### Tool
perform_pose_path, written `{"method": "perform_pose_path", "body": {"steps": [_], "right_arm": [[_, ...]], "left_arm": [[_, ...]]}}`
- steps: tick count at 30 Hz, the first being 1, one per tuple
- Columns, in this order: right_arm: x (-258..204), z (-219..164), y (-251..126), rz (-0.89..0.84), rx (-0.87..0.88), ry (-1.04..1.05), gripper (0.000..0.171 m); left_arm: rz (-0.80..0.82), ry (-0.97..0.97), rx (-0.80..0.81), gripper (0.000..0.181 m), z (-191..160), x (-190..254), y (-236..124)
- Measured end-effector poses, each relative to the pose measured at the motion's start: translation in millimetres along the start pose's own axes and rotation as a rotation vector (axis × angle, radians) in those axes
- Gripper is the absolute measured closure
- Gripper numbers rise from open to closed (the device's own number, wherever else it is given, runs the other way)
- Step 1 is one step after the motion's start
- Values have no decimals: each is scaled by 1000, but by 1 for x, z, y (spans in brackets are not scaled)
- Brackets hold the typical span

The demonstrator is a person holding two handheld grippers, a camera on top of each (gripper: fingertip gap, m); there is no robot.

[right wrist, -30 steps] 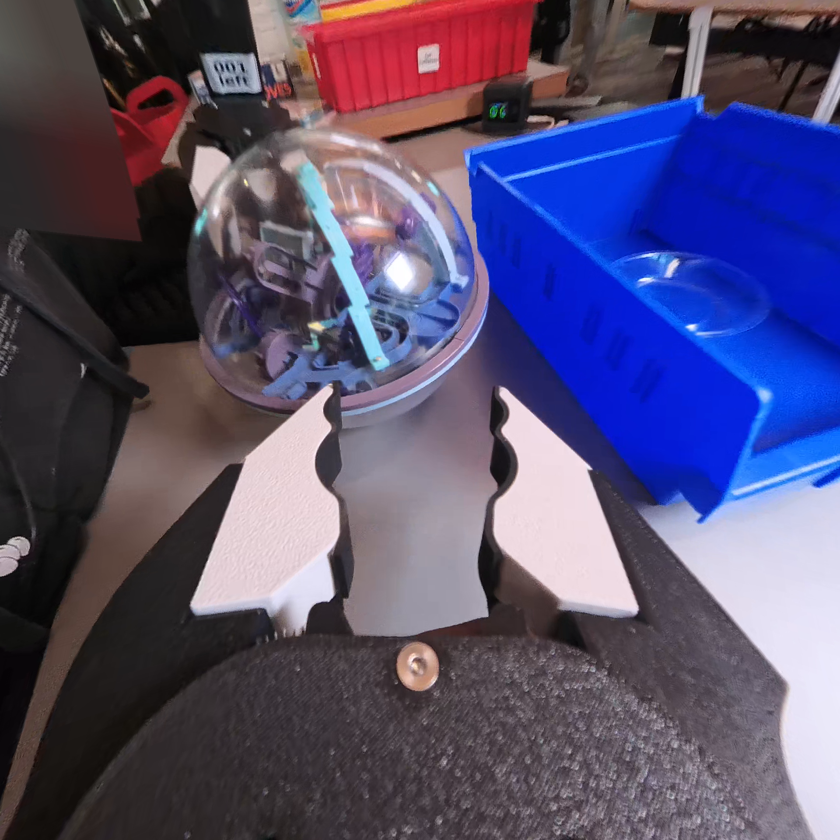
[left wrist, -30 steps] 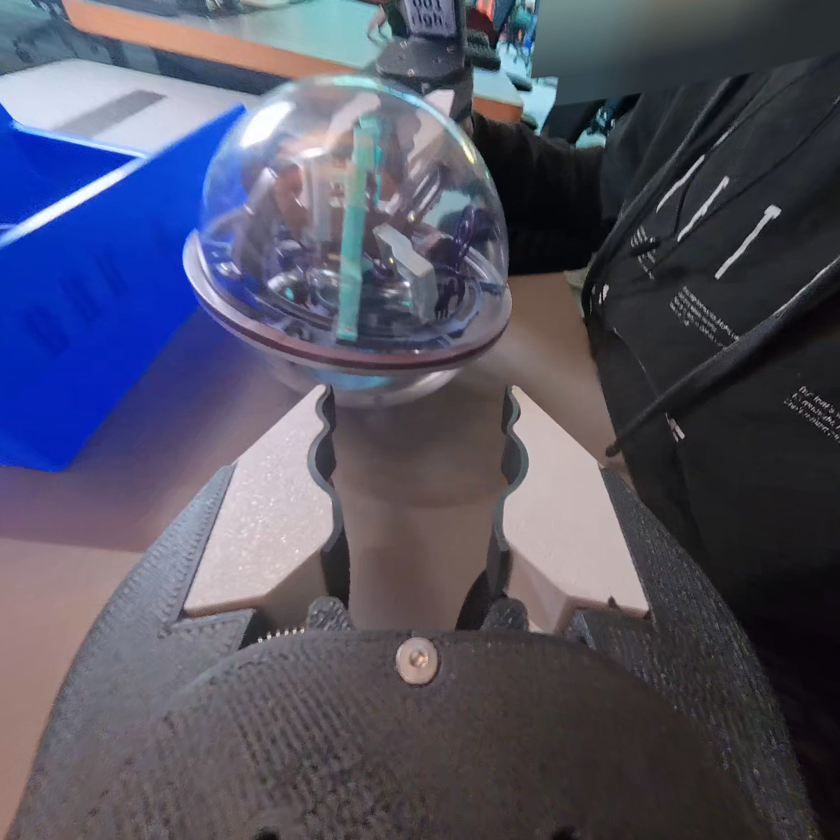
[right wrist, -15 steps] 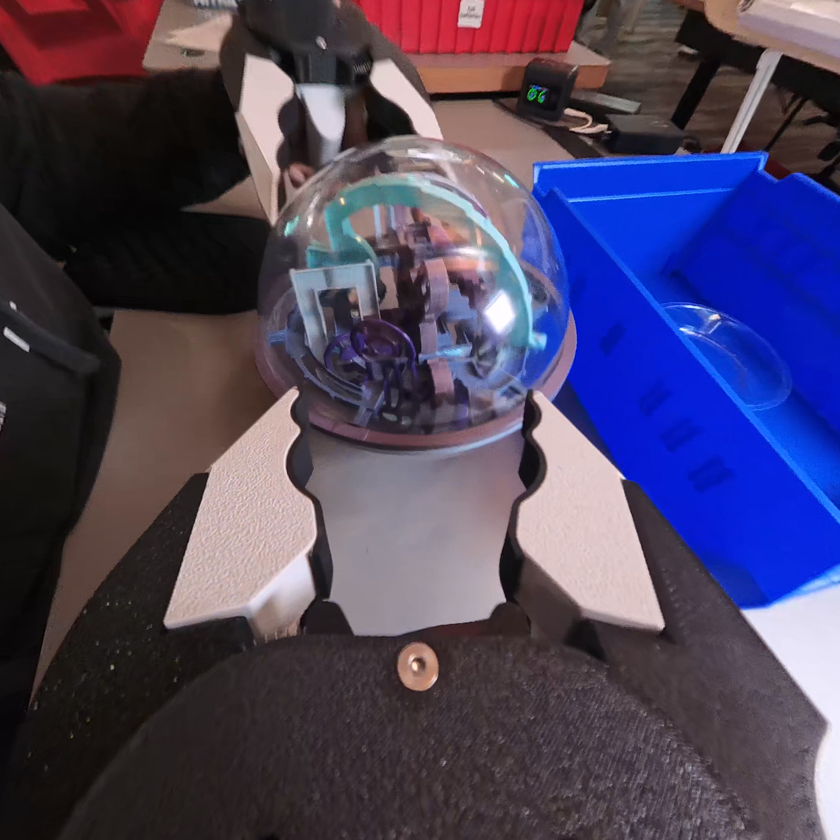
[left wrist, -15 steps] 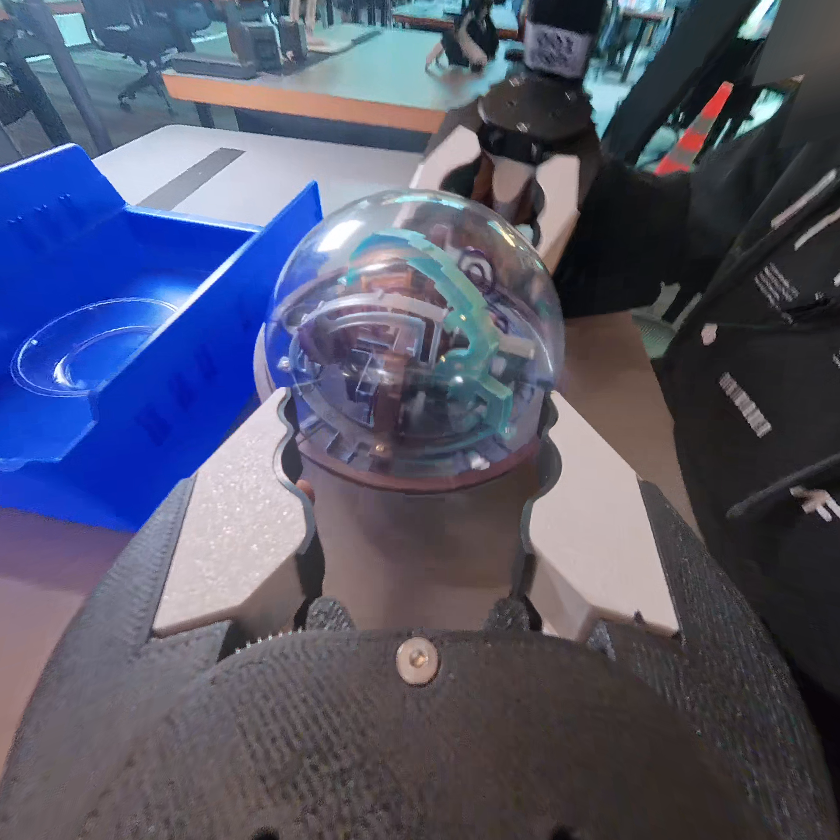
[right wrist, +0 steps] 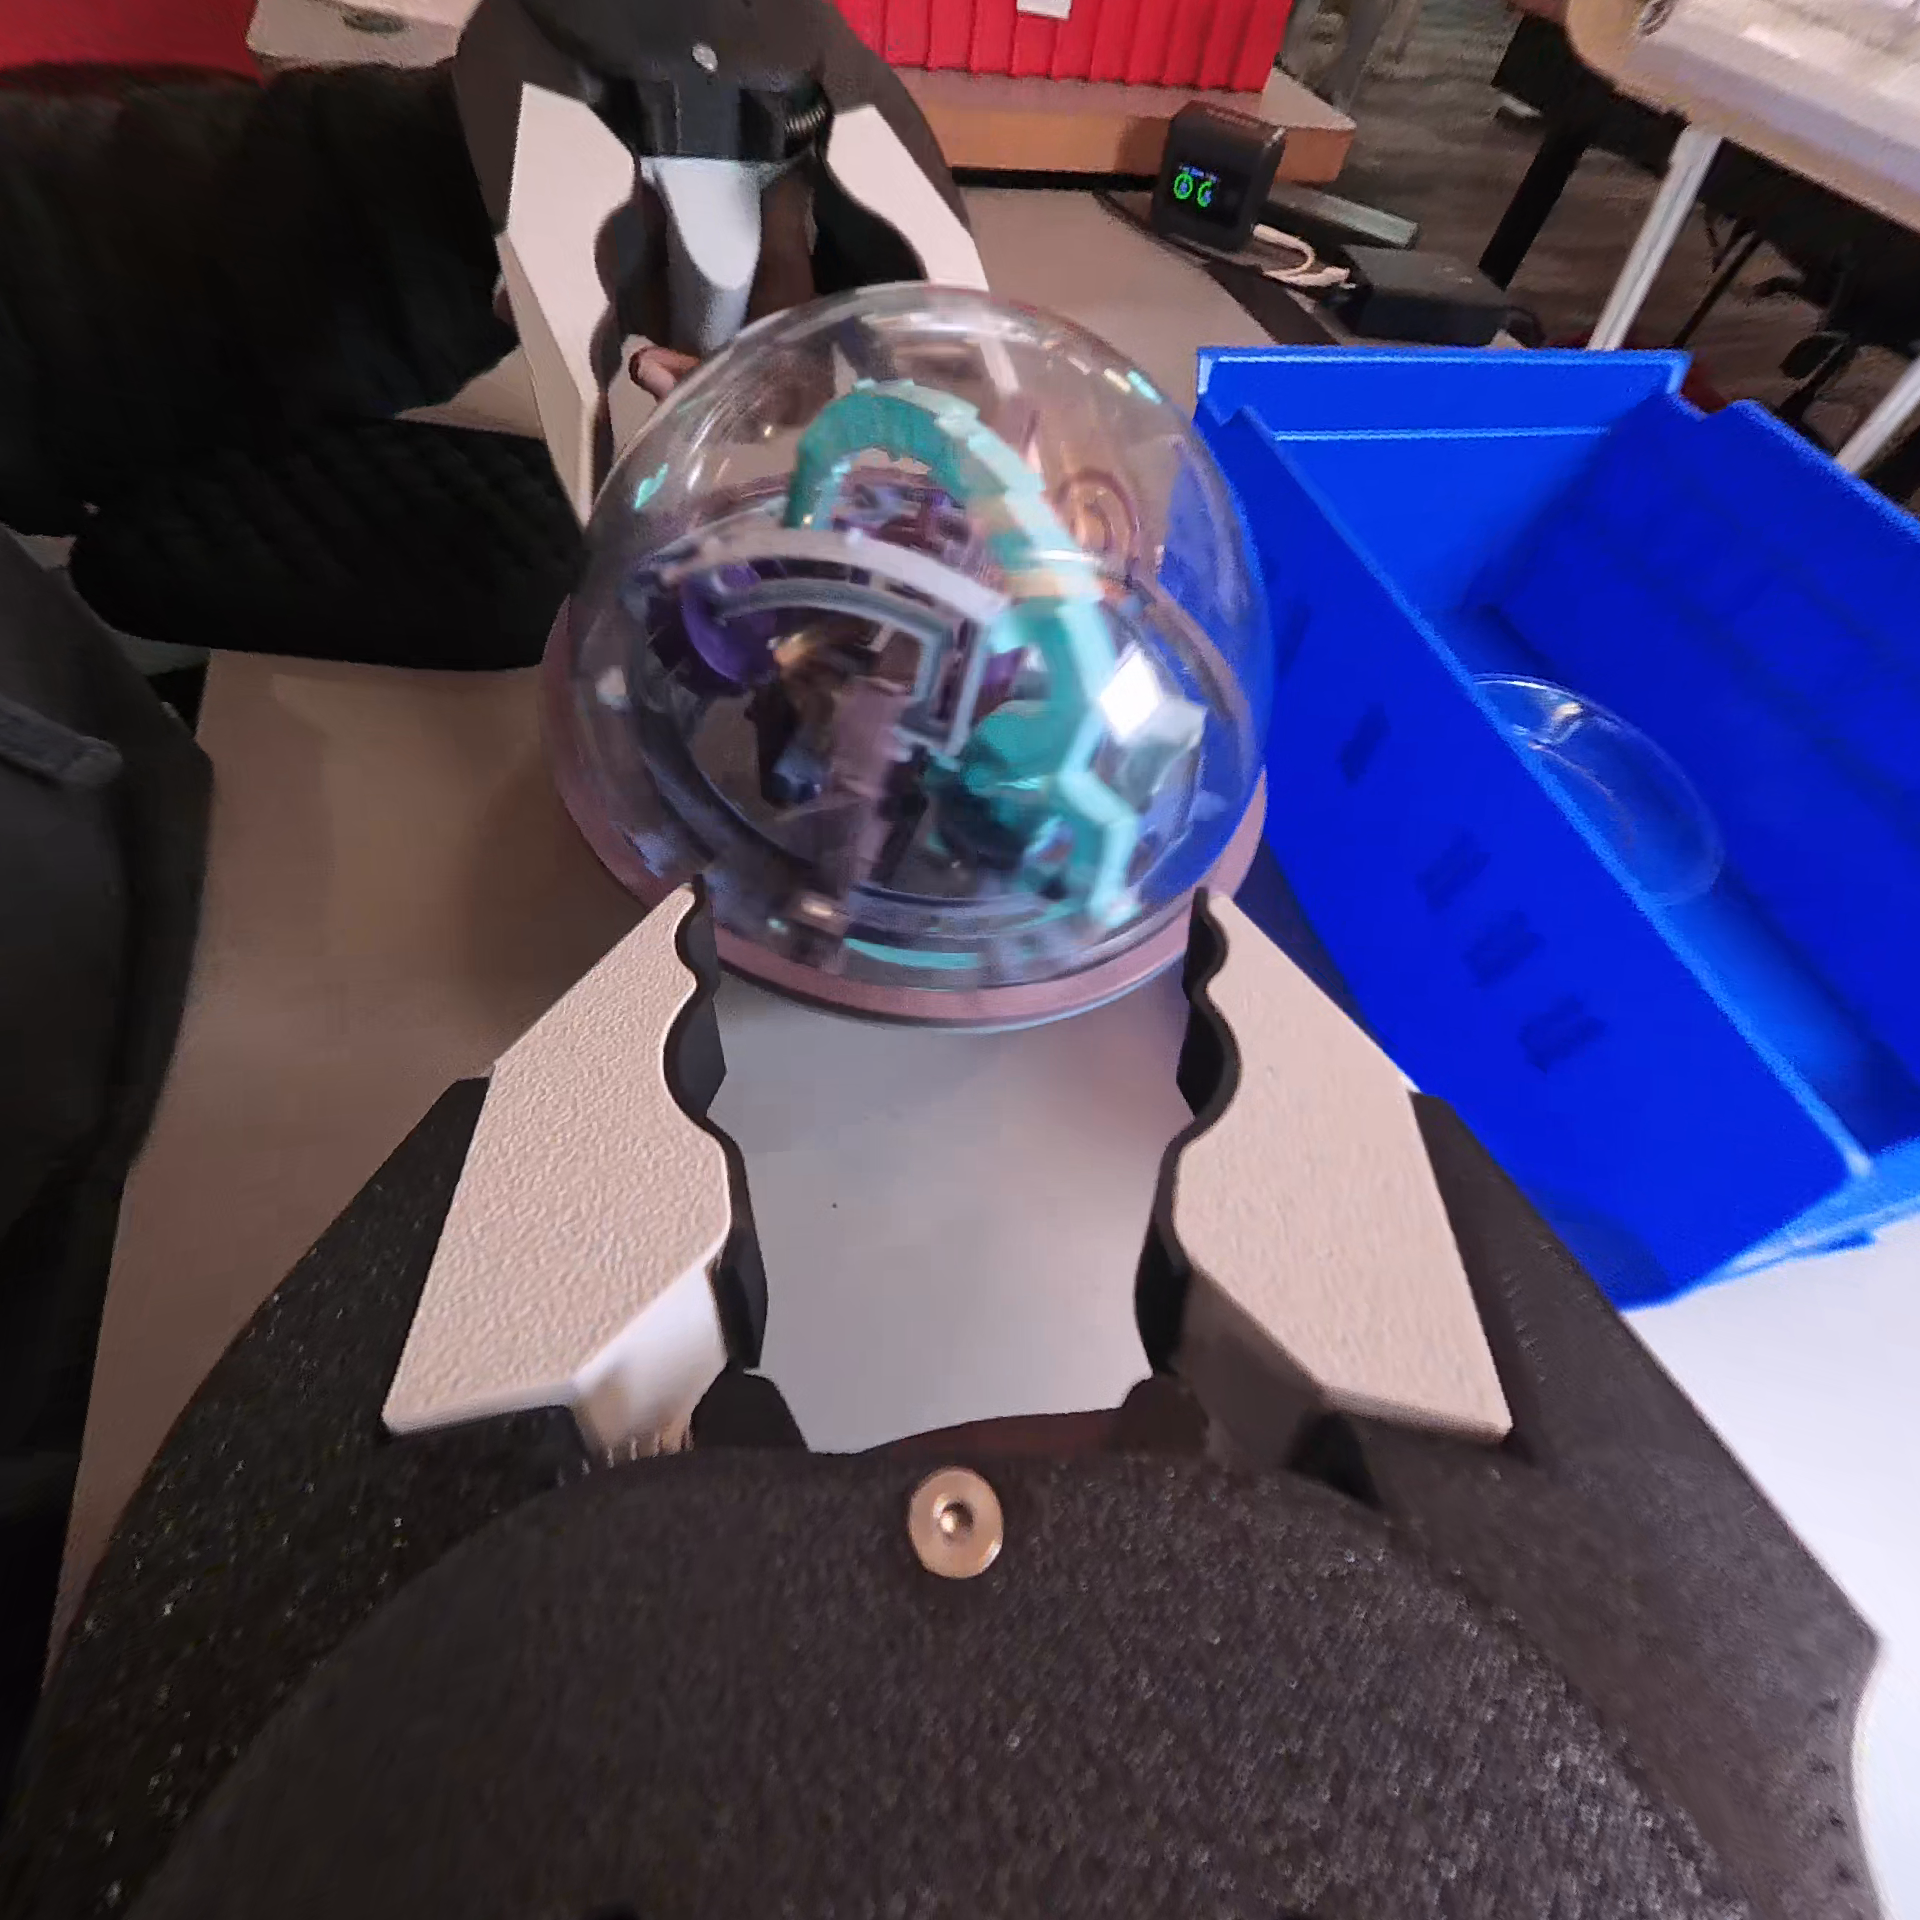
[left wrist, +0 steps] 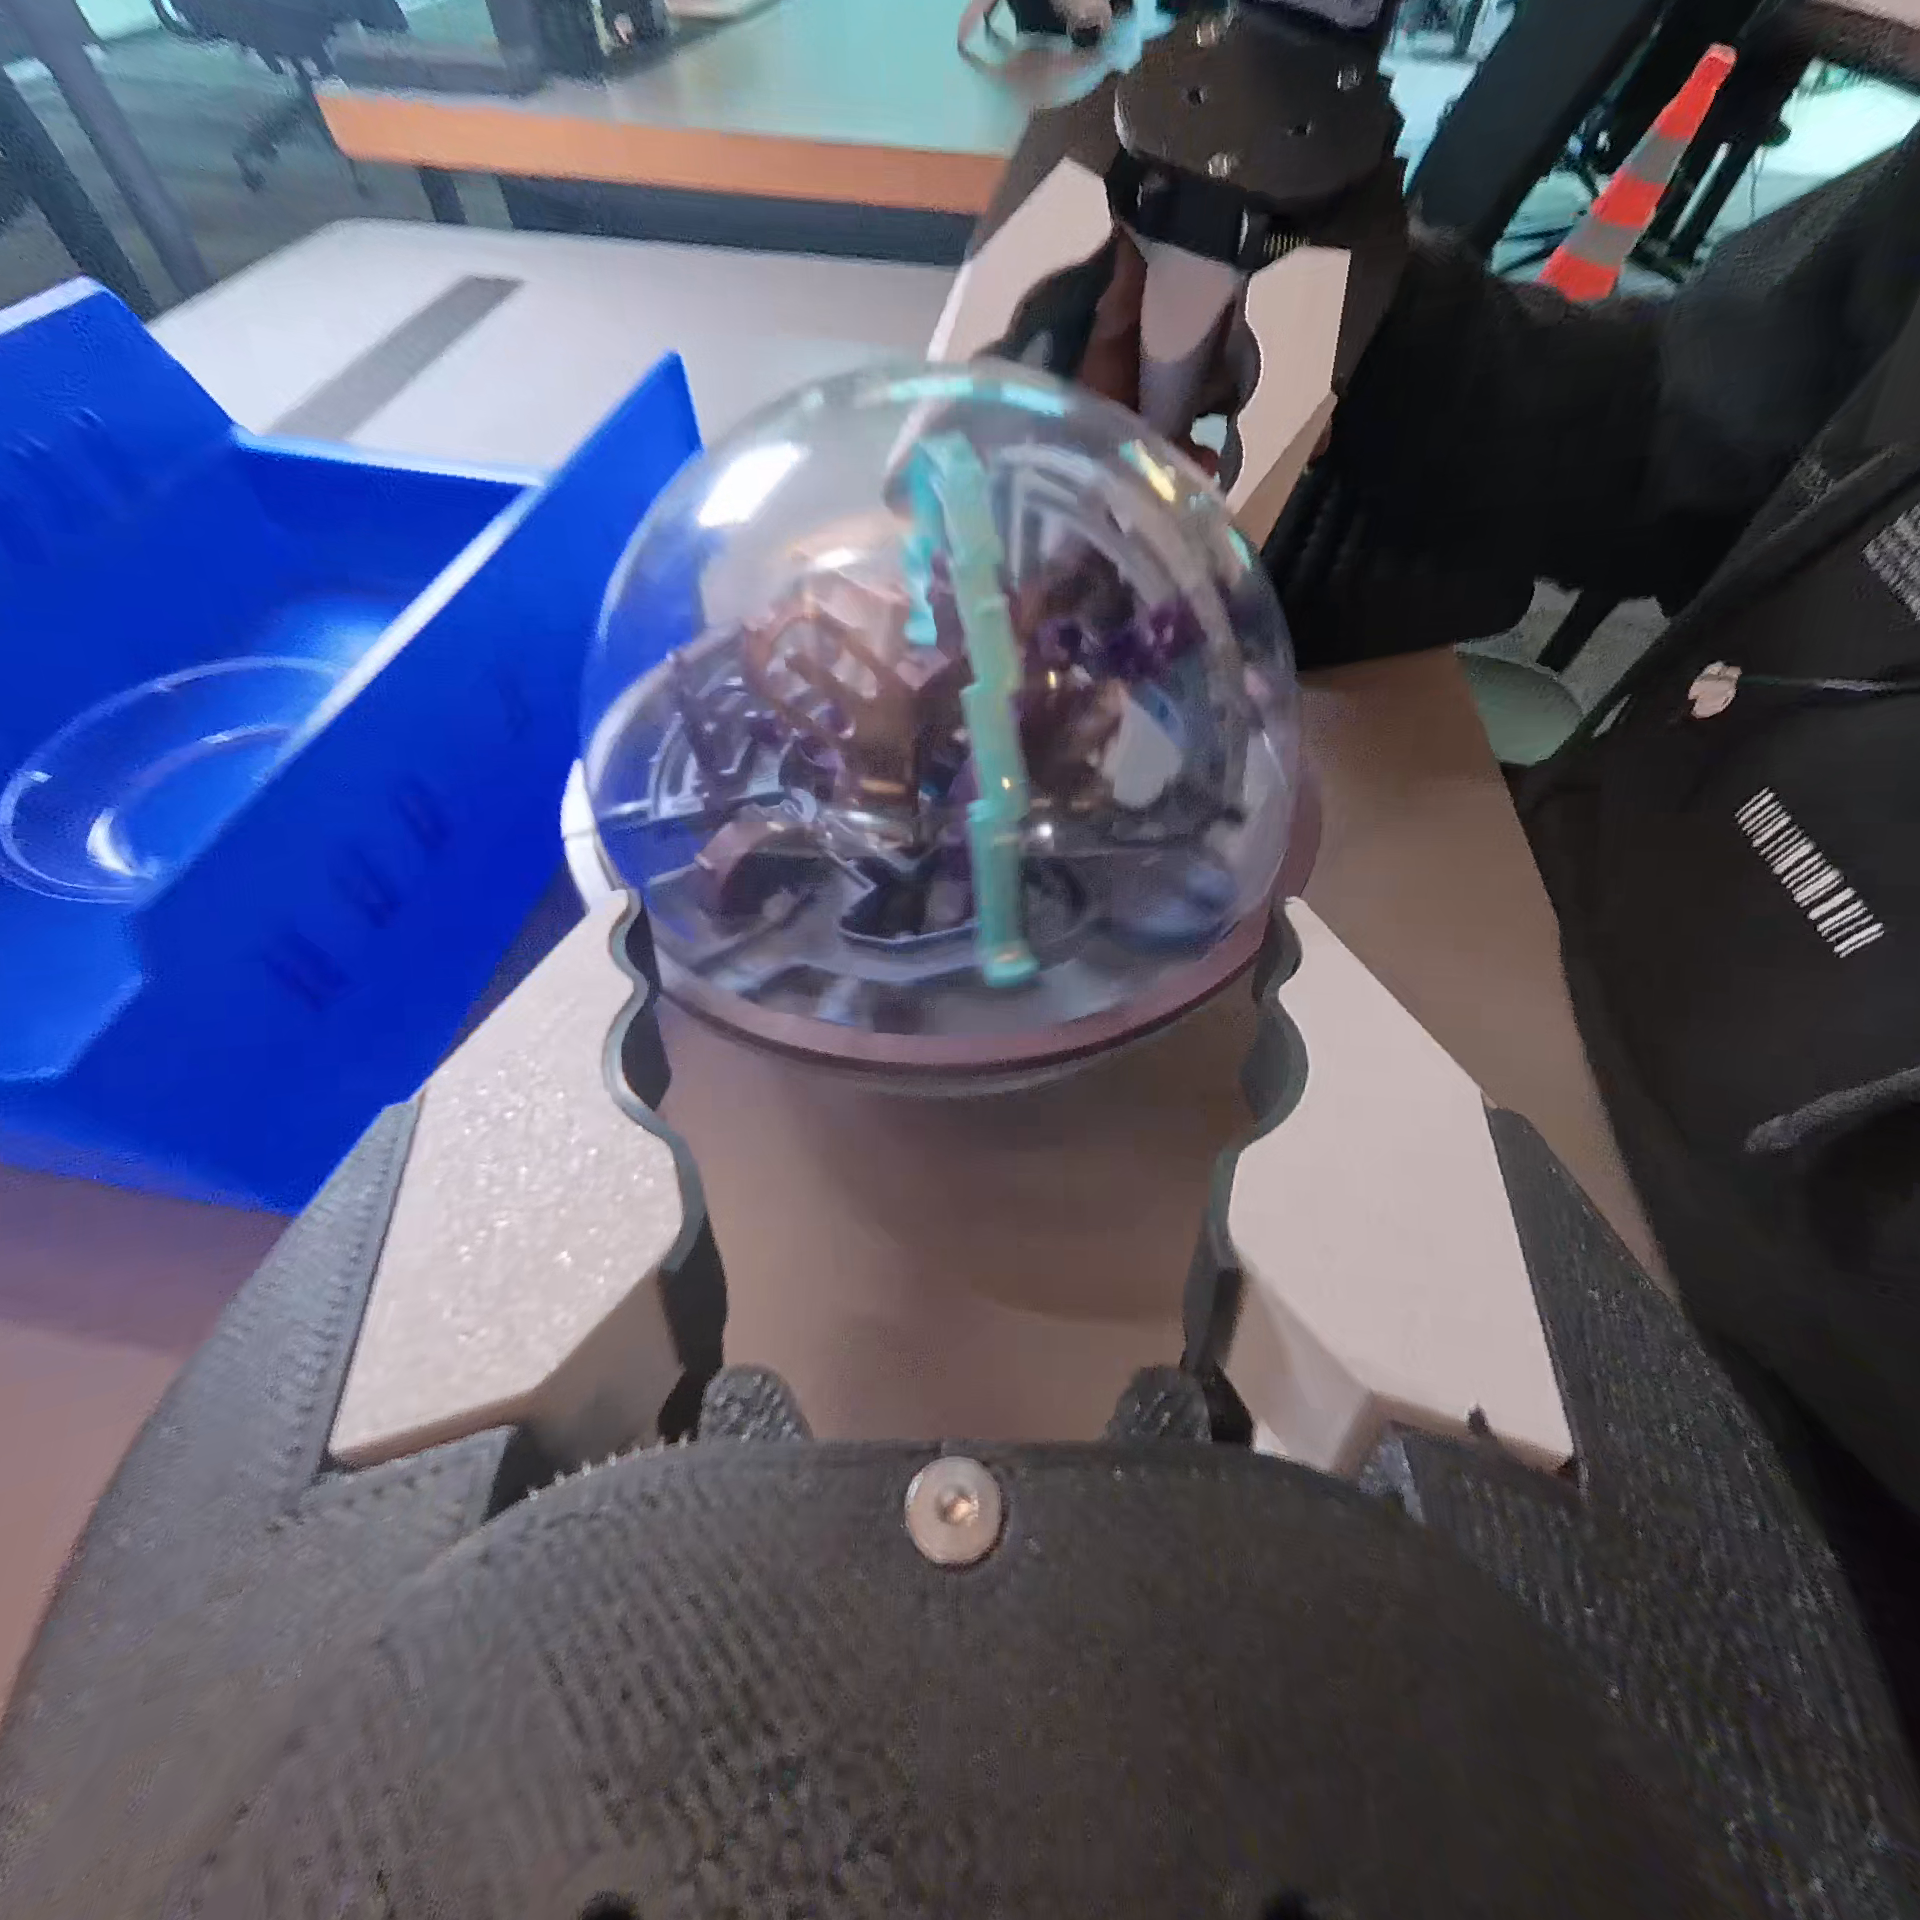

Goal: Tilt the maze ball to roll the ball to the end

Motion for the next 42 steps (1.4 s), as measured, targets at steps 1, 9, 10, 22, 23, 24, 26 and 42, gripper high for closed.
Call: {"method": "perform_pose_path", "body": {"steps": [1,9,10,22,23,24,26,42], "right_arm": [[-2,-1,4,15,-2,0,84],[-7,1,7,33,0,-38,87],[-8,0,6,34,-6,-43,87],[-10,-11,-18,146,10,46,99],[-3,-13,-20,156,27,104,99],[4,-16,-19,175,42,176,99],[16,-24,-12,249,59,344,100],[32,-42,1,374,145,595,157]], "left_arm": [[14,8,-16,64,-4,0,4],[18,62,10,70,-13,0,-2],[17,63,12,73,-13,-1,-3],[66,-218,166,87,-19,-6,-36],[77,-290,160,90,-24,-8,-36],[78,-358,149,90,-28,-10,-34],[16,-486,154,92,-29,-8,-28],[-126,-719,233,155,-29,-20,-13]]}}
Point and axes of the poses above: each gripper's, where its closed fingertips meet, y out along the fingers, z out of its top, x = y × z across the jaws, the point moved 6 cm from there along -y, back along the fingers, and after that the axes turned 3 degrees about z, right-handed, at the moved point
